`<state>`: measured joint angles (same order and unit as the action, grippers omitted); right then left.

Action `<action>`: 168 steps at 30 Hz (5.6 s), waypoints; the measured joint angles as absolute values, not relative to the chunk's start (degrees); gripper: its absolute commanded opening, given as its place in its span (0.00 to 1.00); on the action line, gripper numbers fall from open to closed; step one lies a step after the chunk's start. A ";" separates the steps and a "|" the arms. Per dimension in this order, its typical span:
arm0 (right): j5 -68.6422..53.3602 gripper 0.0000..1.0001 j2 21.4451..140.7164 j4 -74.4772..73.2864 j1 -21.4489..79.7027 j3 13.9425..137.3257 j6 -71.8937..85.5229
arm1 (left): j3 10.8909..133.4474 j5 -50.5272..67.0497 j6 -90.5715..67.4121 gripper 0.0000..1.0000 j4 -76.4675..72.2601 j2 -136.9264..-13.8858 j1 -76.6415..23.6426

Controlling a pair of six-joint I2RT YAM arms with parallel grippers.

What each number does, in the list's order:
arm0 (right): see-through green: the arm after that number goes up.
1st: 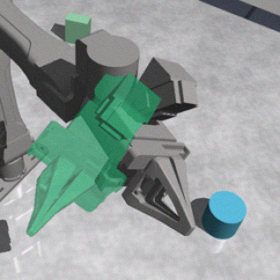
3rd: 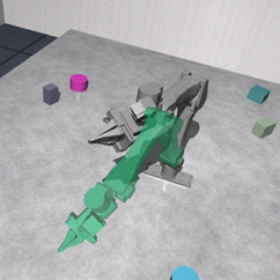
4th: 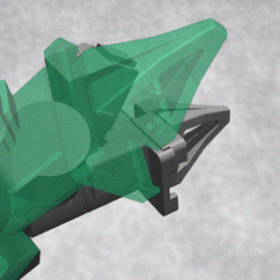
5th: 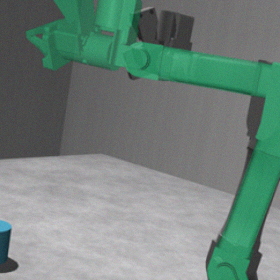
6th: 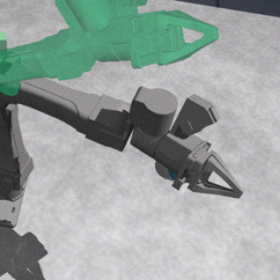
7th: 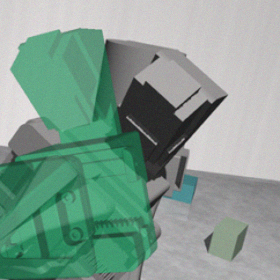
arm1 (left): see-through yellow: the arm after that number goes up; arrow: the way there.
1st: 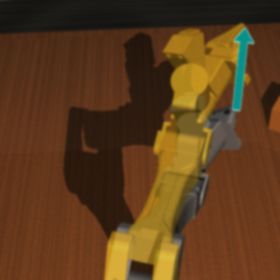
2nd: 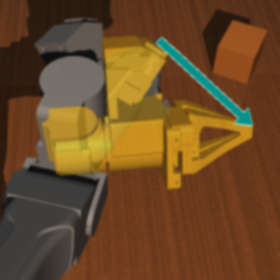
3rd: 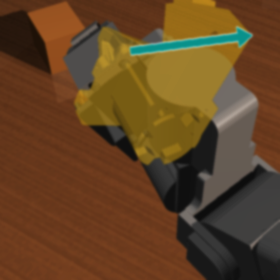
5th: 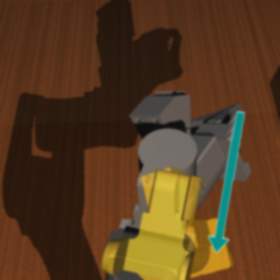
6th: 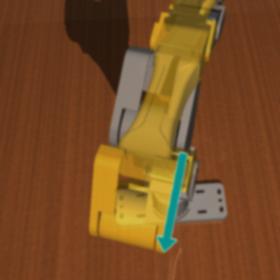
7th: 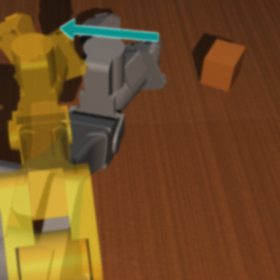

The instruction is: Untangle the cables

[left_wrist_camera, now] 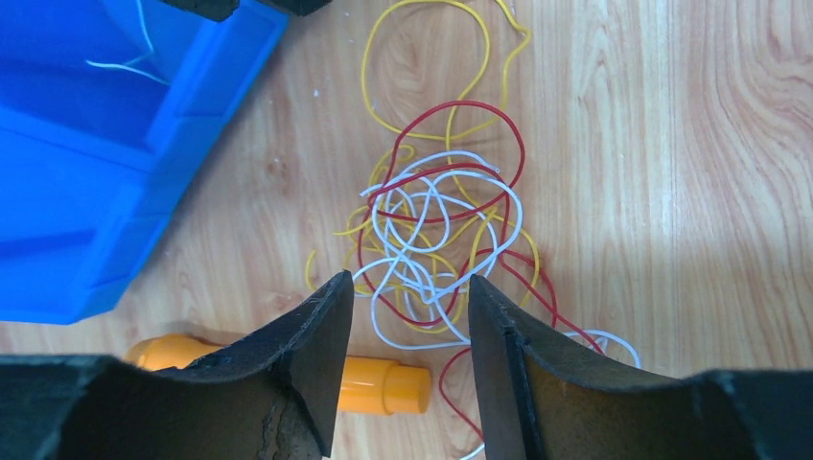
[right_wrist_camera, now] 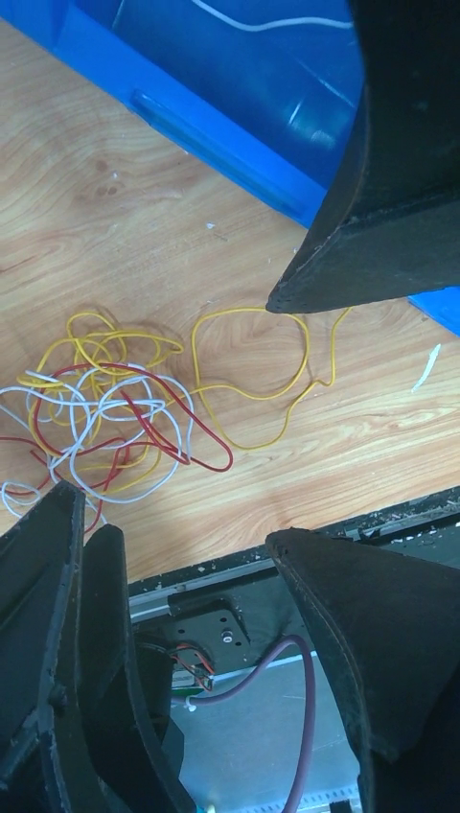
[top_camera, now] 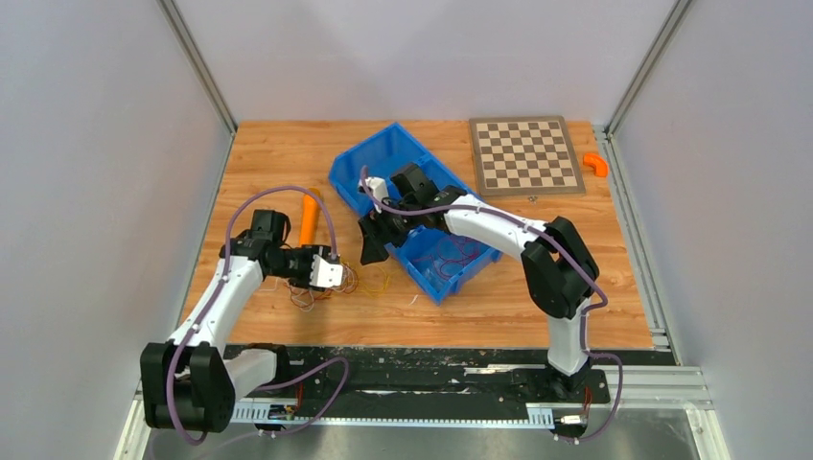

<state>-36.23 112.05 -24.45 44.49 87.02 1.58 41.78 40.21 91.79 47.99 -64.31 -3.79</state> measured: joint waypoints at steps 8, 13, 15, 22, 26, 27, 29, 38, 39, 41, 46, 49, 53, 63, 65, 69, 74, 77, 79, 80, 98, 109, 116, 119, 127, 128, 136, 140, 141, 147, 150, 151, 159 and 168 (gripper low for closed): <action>-36.51 0.81 110.32 -24.43 43.57 87.02 1.61 | 42.26 40.42 94.43 0.46 47.92 -65.71 -3.79; -36.51 0.81 110.24 -24.43 42.57 87.02 1.61 | 42.87 39.11 97.38 0.42 48.10 -69.71 -3.79; -36.51 0.81 110.24 -24.43 41.98 87.02 1.63 | 43.11 38.50 98.65 0.42 48.80 -70.98 -3.79; -36.56 0.81 110.24 -24.43 40.51 87.00 1.85 | 43.27 37.30 101.73 0.43 50.13 -72.25 -3.97; -36.62 0.81 110.24 -24.43 40.05 87.00 1.89 | 43.27 36.73 102.89 0.46 50.76 -73.14 -4.12; -36.67 0.81 110.24 -24.43 40.03 87.00 1.91 | 43.29 36.71 103.20 0.46 51.11 -73.14 -4.12; -36.73 0.81 110.24 -24.40 39.99 86.94 1.93 | 43.33 36.67 103.74 0.47 51.90 -73.08 -4.12; -37.39 0.81 110.24 -24.40 39.97 85.60 2.44 | 44.56 37.23 104.31 0.52 54.43 -70.76 -4.12; -37.43 0.82 110.24 -24.40 39.97 85.60 2.46 | 44.69 37.43 104.42 0.48 54.74 -69.93 -4.12; -37.52 0.82 110.24 -24.38 39.97 85.58 2.46 | 44.73 37.67 104.66 0.44 55.46 -68.86 -4.12; -37.58 0.82 110.24 -24.23 39.97 85.54 2.48 | 44.73 38.26 106.48 0.39 57.89 -66.98 -4.34; -37.58 0.82 110.24 -24.21 39.97 85.54 2.52 | 44.73 38.24 106.96 0.38 58.04 -67.37 -4.54; -37.60 0.82 110.24 -24.21 39.97 85.54 2.55 | 44.71 37.74 106.96 0.37 57.60 -68.95 -4.54; -37.54 0.82 110.24 -24.10 39.97 85.43 2.52 | 43.20 35.40 107.35 0.32 54.54 -72.88 -4.54; -37.54 0.82 110.24 -24.05 39.97 85.41 2.50 | 42.87 35.00 107.35 0.27 53.65 -73.52 -4.54; -37.52 0.82 110.21 -24.03 39.97 85.38 2.46 | 42.26 34.68 106.83 0.18 51.90 -73.87 -4.54; -37.54 0.81 110.06 -24.05 39.97 85.34 2.44 | 42.33 35.44 104.68 0.11 51.66 -69.58 -4.54; -37.98 0.80 110.00 -24.12 39.97 85.34 2.46 | 43.92 36.40 102.87 0.10 54.78 -64.23 -4.54; -39.09 0.79 110.00 -24.23 39.97 85.58 2.48 | 45.63 37.08 101.41 0.03 56.93 -61.08 -4.54; -39.97 0.80 110.00 -24.43 39.97 85.93 2.50 | 46.54 37.43 100.16 0.01 58.00 -59.46 -4.54; -52.18 0.71 110.67 -17.72 43.97 94.17 3.31 | 58.72 52.64 46.33 0.00 58.37 -53.87 4.97; -53.63 0.50 113.12 -13.17 47.53 96.92 1.65 | 57.36 54.15 36.14 0.01 56.88 -49.74 5.34; -52.47 0.43 113.16 -12.45 48.77 96.92 -0.78 | 57.36 54.26 35.81 0.01 56.31 -49.95 5.34; -51.31 0.46 113.43 -12.38 49.30 97.21 -1.23 | 57.36 54.54 35.75 0.01 56.27 -50.30 5.39; -48.05 0.45 113.65 -12.19 50.00 97.80 -2.37 | 57.36 54.54 35.18 0.02 55.83 -51.33 5.56; -48.05 0.38 113.65 -12.10 50.09 97.80 -2.48 | 57.36 54.54 35.18 0.02 55.81 -51.37 5.65; -48.53 0.00 113.65 -10.94 50.59 97.82 -2.92 | 57.36 53.98 34.87 0.26 54.98 -52.31 5.78; -48.51 0.00 113.62 -9.85 50.54 97.89 -3.01 | 57.10 52.80 34.44 0.57 54.30 -52.25 7.44; -48.51 0.00 113.60 -9.63 50.54 97.89 -3.03 | 56.82 52.38 34.54 0.65 54.13 -52.23 9.02; -48.45 0.00 113.58 -9.13 50.54 99.11 -2.61 | 56.29 52.25 37.69 0.83 54.15 -52.36 17.74; -48.21 0.00 113.58 -9.08 50.30 101.80 -0.80 | 56.29 54.02 38.61 0.99 53.76 -52.38 19.22; -48.10 0.00 113.58 -8.99 50.19 103.07 0.27 | 56.16 55.42 37.91 1.00 53.04 -52.29 19.33; -47.99 0.00 115.26 -5.19 48.73 117.75 11.35 | 45.32 60.23 23.70 0.90 33.76 -49.28 18.79; -46.48 0.00 117.03 0.49 45.87 128.42 23.29 | 35.05 56.29 13.58 0.65 16.64 -55.75 18.72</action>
